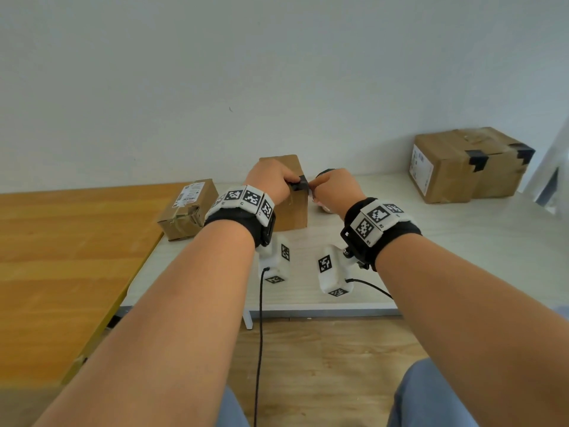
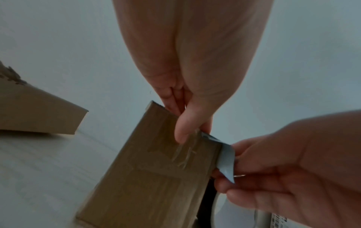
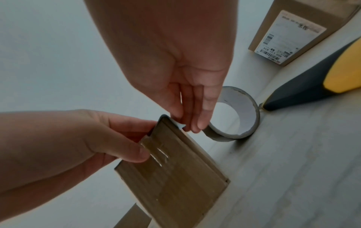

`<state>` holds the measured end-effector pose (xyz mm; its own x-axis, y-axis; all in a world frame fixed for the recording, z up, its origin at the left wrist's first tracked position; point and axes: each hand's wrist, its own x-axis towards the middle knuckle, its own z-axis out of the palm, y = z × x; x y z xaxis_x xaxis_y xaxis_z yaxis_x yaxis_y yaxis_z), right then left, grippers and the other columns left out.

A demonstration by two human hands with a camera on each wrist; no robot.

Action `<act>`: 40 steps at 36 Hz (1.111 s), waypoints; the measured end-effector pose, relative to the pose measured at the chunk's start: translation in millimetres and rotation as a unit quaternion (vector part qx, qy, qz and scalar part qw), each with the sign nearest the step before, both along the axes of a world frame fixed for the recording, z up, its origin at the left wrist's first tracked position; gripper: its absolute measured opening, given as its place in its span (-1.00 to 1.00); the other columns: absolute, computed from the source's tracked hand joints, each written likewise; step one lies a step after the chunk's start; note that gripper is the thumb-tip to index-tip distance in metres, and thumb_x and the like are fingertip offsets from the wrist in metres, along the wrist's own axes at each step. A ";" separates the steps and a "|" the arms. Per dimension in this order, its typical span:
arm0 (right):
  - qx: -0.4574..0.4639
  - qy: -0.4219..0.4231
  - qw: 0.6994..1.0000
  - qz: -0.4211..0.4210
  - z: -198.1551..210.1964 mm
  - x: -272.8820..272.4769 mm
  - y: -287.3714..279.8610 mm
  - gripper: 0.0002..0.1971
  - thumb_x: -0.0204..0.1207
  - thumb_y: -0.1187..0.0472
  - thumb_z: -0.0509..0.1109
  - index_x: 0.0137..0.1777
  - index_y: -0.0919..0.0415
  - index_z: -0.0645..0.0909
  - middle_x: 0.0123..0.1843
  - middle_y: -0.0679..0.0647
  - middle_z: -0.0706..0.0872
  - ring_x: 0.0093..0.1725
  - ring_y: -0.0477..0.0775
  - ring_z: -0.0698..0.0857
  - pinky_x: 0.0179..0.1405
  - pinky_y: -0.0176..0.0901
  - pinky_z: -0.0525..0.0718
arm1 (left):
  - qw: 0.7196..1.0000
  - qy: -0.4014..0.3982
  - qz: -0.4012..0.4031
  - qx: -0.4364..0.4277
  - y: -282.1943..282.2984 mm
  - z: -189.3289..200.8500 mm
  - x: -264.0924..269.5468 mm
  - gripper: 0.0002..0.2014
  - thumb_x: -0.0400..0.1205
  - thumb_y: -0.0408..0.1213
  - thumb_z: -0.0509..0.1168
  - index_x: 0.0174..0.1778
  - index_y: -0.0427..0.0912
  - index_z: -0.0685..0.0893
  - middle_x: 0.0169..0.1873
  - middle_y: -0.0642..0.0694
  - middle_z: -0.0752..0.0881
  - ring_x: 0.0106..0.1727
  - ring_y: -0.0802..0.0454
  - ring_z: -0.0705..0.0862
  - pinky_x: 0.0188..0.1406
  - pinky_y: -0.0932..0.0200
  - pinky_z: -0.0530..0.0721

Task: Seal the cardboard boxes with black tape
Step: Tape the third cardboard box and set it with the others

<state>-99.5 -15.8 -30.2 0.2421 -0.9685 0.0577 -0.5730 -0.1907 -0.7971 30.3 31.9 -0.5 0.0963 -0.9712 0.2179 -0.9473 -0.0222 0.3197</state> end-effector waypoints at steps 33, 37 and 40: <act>0.008 -0.063 0.994 0.085 6.3 -13.1 -14.3 -0.90 0.38 0.31 0.57 -0.13 0.32 0.81 -0.23 0.20 0.84 -0.17 0.09 0.84 0.03 -0.08 0.80 | 0.990 0.142 0.015 -0.025 -3.4 1.2 9.6 -0.81 0.57 -0.12 0.40 0.01 -0.09 0.83 0.10 0.02 0.78 0.14 0.12 0.67 0.03 0.30 0.48; 0.015 -0.076 0.993 0.088 5.3 -13.9 -14.6 -0.90 0.37 0.31 0.58 -0.13 0.31 0.82 -0.22 0.19 0.84 -0.17 0.09 0.84 0.04 -0.10 0.79 | 0.990 0.141 0.011 -0.023 -4.2 0.3 10.9 -0.81 0.57 -0.12 0.40 0.00 -0.09 0.83 0.08 0.02 0.78 0.12 0.13 0.67 0.02 0.30 0.47; 0.013 -0.085 0.992 0.095 4.9 -13.9 -13.3 -0.88 0.37 0.30 0.58 -0.12 0.33 0.81 -0.22 0.19 0.84 -0.22 0.05 0.82 0.00 -0.15 0.80 | 0.989 0.145 0.011 -0.026 -4.6 -0.5 12.0 -0.82 0.56 -0.12 0.41 -0.03 -0.09 0.84 0.04 0.03 0.79 0.11 0.13 0.68 0.02 0.30 0.49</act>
